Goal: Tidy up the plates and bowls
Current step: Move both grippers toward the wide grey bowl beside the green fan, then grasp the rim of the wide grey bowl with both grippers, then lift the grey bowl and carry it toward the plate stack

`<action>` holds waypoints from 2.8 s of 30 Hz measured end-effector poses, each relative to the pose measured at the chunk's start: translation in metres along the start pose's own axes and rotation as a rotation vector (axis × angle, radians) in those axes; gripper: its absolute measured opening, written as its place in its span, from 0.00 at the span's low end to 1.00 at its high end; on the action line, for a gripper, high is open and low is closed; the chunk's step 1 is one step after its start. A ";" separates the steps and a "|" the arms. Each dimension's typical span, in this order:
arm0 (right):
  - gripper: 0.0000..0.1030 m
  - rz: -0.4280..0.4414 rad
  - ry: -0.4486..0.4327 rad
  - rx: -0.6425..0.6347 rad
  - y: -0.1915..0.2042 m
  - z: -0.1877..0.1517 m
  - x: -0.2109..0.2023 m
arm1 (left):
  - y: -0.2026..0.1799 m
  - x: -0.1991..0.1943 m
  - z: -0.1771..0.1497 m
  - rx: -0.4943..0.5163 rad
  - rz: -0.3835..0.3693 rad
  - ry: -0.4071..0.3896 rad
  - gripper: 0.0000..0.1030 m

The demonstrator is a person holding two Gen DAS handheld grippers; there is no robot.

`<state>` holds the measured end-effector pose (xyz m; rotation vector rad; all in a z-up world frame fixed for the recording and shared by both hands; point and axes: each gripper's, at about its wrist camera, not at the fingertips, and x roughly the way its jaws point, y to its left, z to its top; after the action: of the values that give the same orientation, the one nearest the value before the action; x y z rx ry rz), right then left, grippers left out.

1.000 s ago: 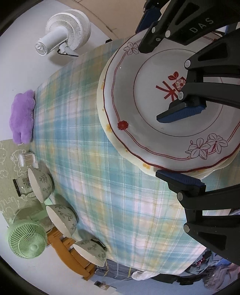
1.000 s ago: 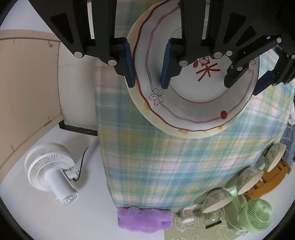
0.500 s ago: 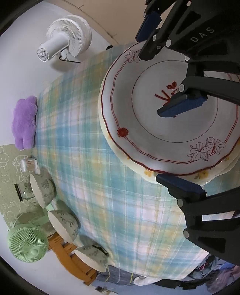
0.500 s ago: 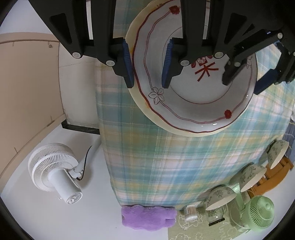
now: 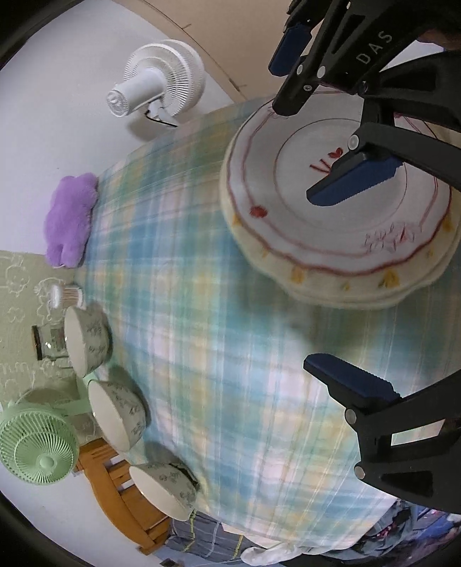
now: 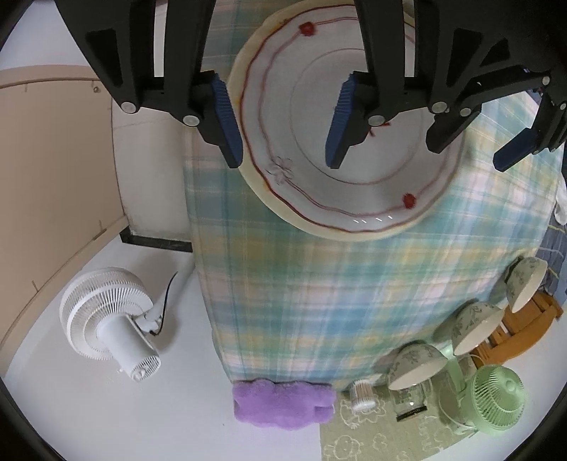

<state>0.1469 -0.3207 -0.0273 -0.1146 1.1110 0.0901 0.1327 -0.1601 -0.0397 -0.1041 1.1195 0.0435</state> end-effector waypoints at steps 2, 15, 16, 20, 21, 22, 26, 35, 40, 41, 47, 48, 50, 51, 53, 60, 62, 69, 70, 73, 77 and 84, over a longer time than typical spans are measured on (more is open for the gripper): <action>0.52 0.002 -0.012 0.006 0.010 0.003 -0.006 | 0.012 -0.003 0.004 0.003 -0.012 -0.010 0.85; 0.52 0.014 -0.007 0.085 0.106 0.025 -0.022 | 0.121 -0.020 0.030 0.037 -0.036 -0.037 0.85; 0.52 0.016 -0.012 0.086 0.118 0.027 -0.022 | 0.134 -0.020 0.033 0.036 -0.035 -0.040 0.85; 0.52 0.031 -0.021 0.091 0.161 0.035 -0.020 | 0.175 -0.020 0.042 0.026 -0.028 -0.052 0.85; 0.52 0.031 -0.023 0.091 0.171 0.037 -0.020 | 0.186 -0.019 0.045 0.020 -0.025 -0.054 0.85; 0.52 0.030 -0.026 0.090 0.182 0.040 -0.019 | 0.198 -0.018 0.048 0.009 -0.020 -0.044 0.85; 0.52 0.054 -0.039 0.110 0.219 0.048 -0.017 | 0.233 -0.023 0.059 -0.010 -0.028 -0.075 0.85; 0.61 0.059 -0.046 0.148 0.284 0.081 -0.003 | 0.294 -0.007 0.095 -0.009 0.010 -0.090 0.82; 0.61 0.090 -0.086 0.135 0.316 0.107 0.000 | 0.324 0.003 0.116 -0.040 0.040 -0.112 0.78; 0.61 0.089 -0.097 0.126 0.323 0.113 0.002 | 0.329 0.006 0.119 -0.051 0.044 -0.114 0.76; 0.61 0.089 -0.121 0.096 0.356 0.143 0.024 | 0.354 0.028 0.136 -0.069 0.067 -0.107 0.74; 0.61 0.092 -0.121 0.095 0.359 0.146 0.027 | 0.356 0.033 0.138 -0.055 0.066 -0.101 0.74; 0.61 0.107 -0.120 0.091 0.369 0.154 0.037 | 0.357 0.040 0.142 -0.027 0.083 -0.101 0.69; 0.61 0.110 -0.119 0.090 0.372 0.157 0.041 | 0.358 0.042 0.144 -0.018 0.090 -0.104 0.65; 0.61 0.117 -0.117 0.082 0.381 0.164 0.051 | 0.362 0.049 0.148 -0.016 0.089 -0.100 0.63; 0.43 0.096 -0.090 0.075 0.403 0.176 0.074 | 0.372 0.067 0.161 -0.026 0.090 -0.086 0.33; 0.37 0.102 -0.071 0.103 0.403 0.178 0.081 | 0.374 0.072 0.163 -0.024 0.091 -0.082 0.30; 0.14 0.097 -0.055 0.081 0.413 0.185 0.095 | 0.377 0.082 0.165 -0.022 0.073 -0.062 0.13; 0.14 0.101 -0.054 0.073 0.416 0.186 0.096 | 0.375 0.082 0.165 -0.015 0.079 -0.062 0.14; 0.14 0.076 -0.057 0.047 0.421 0.187 0.095 | 0.373 0.080 0.164 -0.008 0.089 -0.065 0.14; 0.13 0.073 -0.053 0.034 0.420 0.185 0.092 | 0.371 0.075 0.160 -0.005 0.077 -0.059 0.13; 0.14 0.054 -0.050 0.028 0.407 0.173 0.076 | 0.353 0.059 0.147 0.016 0.061 -0.061 0.13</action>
<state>0.2808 0.1074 -0.0386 -0.0567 1.0652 0.1251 0.2595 0.2051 -0.0507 -0.0538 1.0613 0.0919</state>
